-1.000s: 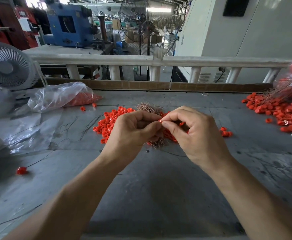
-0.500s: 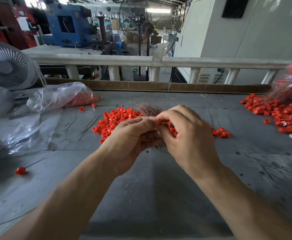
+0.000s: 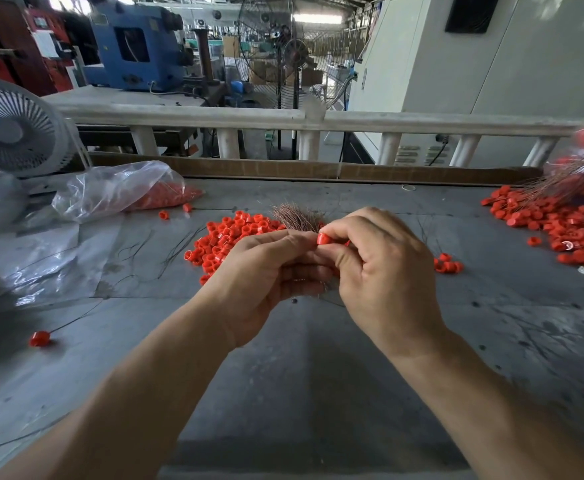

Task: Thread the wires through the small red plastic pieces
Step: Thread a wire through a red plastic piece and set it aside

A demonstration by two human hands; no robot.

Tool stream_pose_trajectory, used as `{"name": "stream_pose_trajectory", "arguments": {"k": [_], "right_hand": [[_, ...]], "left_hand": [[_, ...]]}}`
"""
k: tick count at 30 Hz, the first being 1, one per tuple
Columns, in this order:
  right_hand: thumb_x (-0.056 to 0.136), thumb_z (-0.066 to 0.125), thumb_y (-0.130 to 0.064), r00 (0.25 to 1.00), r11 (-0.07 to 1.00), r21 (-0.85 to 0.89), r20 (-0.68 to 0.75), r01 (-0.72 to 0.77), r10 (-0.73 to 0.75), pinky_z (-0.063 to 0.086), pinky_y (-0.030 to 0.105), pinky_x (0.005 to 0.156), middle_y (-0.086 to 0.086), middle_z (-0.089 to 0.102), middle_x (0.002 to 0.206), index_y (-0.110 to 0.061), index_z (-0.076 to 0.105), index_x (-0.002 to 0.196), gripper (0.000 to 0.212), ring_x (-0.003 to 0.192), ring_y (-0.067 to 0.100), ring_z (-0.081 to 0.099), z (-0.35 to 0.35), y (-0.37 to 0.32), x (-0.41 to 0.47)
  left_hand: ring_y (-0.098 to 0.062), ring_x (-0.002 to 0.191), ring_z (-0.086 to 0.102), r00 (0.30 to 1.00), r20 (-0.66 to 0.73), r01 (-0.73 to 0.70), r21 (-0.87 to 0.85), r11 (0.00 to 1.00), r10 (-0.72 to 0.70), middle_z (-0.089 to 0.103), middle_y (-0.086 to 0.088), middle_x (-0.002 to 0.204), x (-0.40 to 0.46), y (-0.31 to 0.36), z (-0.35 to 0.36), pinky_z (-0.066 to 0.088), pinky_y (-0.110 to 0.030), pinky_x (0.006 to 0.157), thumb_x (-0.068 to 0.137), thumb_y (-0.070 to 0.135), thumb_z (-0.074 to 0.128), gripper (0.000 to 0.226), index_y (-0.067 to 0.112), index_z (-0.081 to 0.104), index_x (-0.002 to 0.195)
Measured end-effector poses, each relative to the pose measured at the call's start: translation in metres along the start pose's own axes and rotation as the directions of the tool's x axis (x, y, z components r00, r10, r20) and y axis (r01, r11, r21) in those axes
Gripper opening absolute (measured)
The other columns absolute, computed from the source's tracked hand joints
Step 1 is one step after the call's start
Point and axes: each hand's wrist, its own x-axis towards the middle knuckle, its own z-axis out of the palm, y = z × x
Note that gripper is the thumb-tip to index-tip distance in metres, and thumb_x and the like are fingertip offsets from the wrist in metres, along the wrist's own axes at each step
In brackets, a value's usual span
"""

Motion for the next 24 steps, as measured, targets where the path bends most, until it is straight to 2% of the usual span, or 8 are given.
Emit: {"name": "stream_pose_trajectory", "arguments": {"k": [4,8,11,16,21,24], "right_hand": [[0.087,0.077,-0.011,1.000,1.000,0.024,-0.010,-0.005,0.005,0.053,0.037,0.071,-0.001,0.067,0.084,-0.010,0.074,0.087,0.003,0.082,0.021,0.063,0.0007,0.0024,-0.0002],[0.088,0.077,-0.011,1.000,1.000,0.029,-0.021,0.000,0.000,0.052,0.035,0.071,0.000,0.067,0.083,-0.009,0.075,0.086,0.004,0.081,0.022,0.062,0.0011,0.0016,-0.0007],[0.088,0.077,-0.010,0.999,1.000,0.028,-0.034,0.003,-0.002,0.052,0.037,0.070,0.001,0.067,0.082,-0.008,0.074,0.085,0.005,0.080,0.023,0.062,0.0015,0.0012,-0.0009],[0.091,0.076,-0.014,1.000,0.999,0.032,-0.013,-0.008,0.009,0.052,0.034,0.069,0.001,0.066,0.083,-0.007,0.075,0.088,0.007,0.081,0.021,0.062,0.0022,-0.0003,-0.0013],[0.090,0.076,-0.017,0.999,0.996,0.085,0.028,-0.031,0.028,0.052,0.035,0.069,-0.001,0.064,0.083,-0.007,0.073,0.087,0.011,0.081,0.019,0.061,0.0017,0.0020,-0.0007],[0.088,0.078,-0.015,0.999,0.996,0.084,0.038,-0.034,0.031,0.052,0.036,0.069,-0.001,0.063,0.081,-0.005,0.071,0.082,0.014,0.079,0.020,0.061,0.0025,0.0036,-0.0008]], "left_hand": [[-0.024,0.085,0.068,1.000,0.006,-0.021,0.005,1.000,0.021,0.073,-0.013,0.089,0.0005,0.0010,-0.0014,0.059,-0.036,0.082,0.097,0.016,0.061,0.018,0.003,0.073,0.092],[-0.022,0.083,0.069,0.999,0.019,-0.032,0.012,0.999,0.031,0.074,-0.013,0.089,0.0003,0.0014,-0.0022,0.059,-0.029,0.075,0.095,0.018,0.062,0.020,0.003,0.074,0.093],[-0.023,0.083,0.068,0.999,0.015,-0.029,0.006,1.000,0.029,0.074,-0.014,0.090,0.0008,0.0012,-0.0024,0.058,-0.033,0.079,0.093,0.020,0.064,0.020,0.003,0.075,0.092],[-0.021,0.083,0.069,0.999,0.028,-0.021,-0.013,1.000,0.021,0.074,-0.016,0.095,-0.0003,0.0021,-0.0039,0.059,-0.034,0.081,0.084,0.025,0.069,0.032,-0.003,0.075,0.100],[-0.022,0.082,0.067,1.000,0.021,-0.016,-0.033,0.999,0.017,0.073,-0.016,0.091,-0.0007,0.0011,-0.0038,0.060,-0.034,0.082,0.084,0.022,0.069,0.039,-0.010,0.070,0.107],[-0.022,0.082,0.068,1.000,0.014,-0.014,-0.039,0.999,0.015,0.071,-0.018,0.089,-0.0004,0.0002,-0.0033,0.061,-0.032,0.080,0.083,0.022,0.070,0.039,-0.010,0.070,0.104]]}}
